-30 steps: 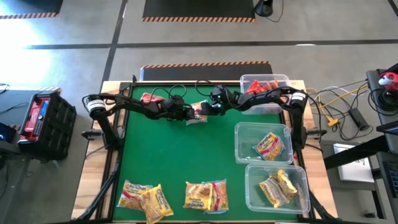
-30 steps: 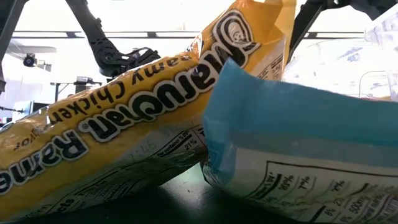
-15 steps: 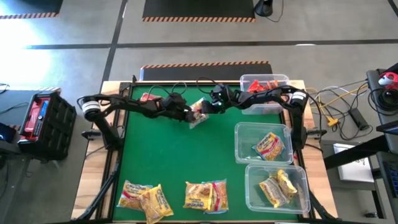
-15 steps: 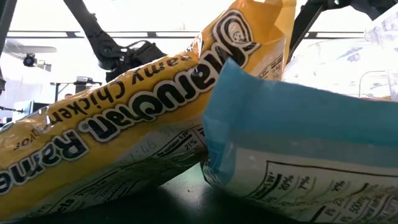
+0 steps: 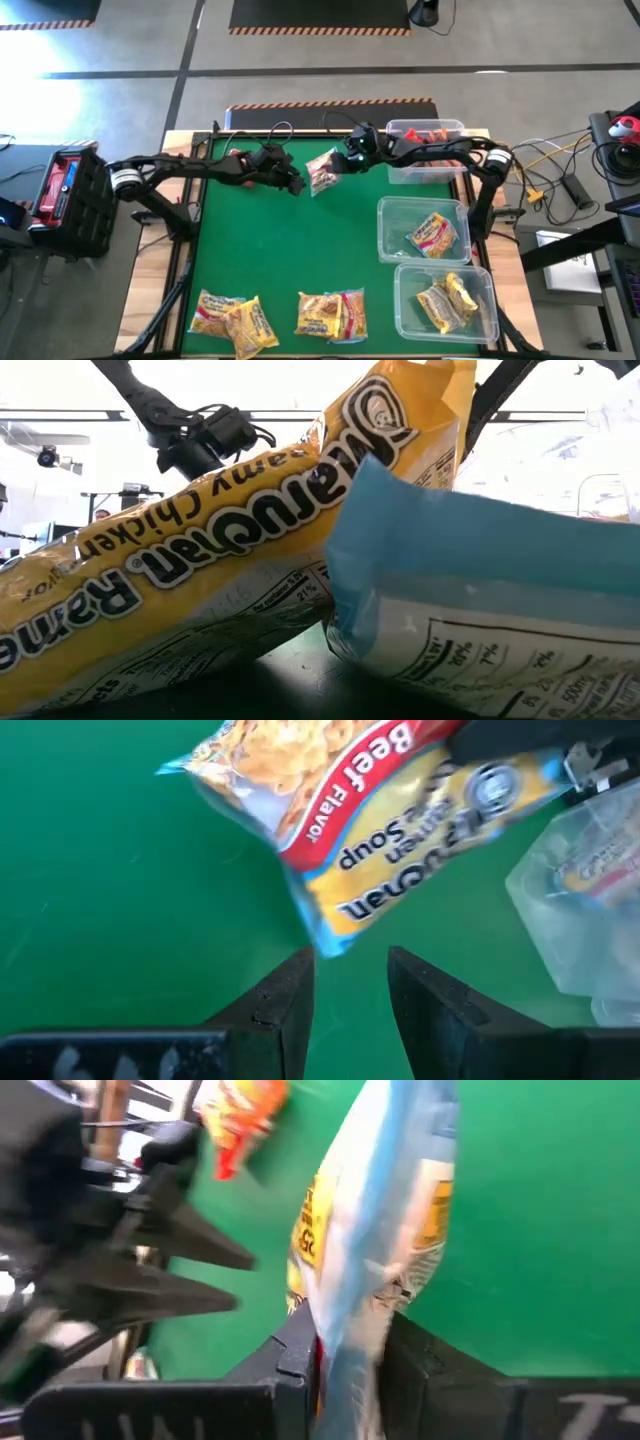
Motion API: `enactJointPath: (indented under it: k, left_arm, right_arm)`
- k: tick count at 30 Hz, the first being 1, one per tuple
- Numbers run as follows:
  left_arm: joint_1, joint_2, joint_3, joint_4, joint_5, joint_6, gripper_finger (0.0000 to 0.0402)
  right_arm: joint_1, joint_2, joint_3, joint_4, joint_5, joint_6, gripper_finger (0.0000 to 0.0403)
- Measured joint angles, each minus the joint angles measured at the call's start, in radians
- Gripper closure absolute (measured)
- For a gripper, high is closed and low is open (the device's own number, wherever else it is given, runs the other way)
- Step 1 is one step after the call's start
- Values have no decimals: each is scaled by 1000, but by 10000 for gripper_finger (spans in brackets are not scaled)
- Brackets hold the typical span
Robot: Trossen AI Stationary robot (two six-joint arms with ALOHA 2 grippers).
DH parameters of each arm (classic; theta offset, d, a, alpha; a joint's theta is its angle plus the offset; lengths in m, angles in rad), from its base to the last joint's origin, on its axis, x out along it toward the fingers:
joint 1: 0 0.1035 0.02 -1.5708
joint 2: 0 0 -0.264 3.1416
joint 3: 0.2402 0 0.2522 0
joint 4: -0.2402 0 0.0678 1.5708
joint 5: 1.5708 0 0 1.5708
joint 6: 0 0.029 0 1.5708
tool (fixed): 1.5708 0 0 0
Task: Sort Maruchan noodles
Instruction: Put the top middle noodle pack into the middle transparent bin
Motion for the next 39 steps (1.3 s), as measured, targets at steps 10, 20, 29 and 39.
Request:
enactJointPath:
  k: [10,20,29,39]
  left_arm:
    - [2,44,0,-6,-10,85,290]
    - [3,44,0,-5,-4,120,290]
    - [1,43,1,55,-6,30,290]
    - [-97,43,1,105,95,-57,290]
  right_arm:
    - [-17,-192,0,-132,10,-72,343]
    - [-20,-390,0,-345,8,-103,343]
    - [-19,-354,0,-436,41,-236,337]
    - [19,-298,1,-469,-30,-316,274]
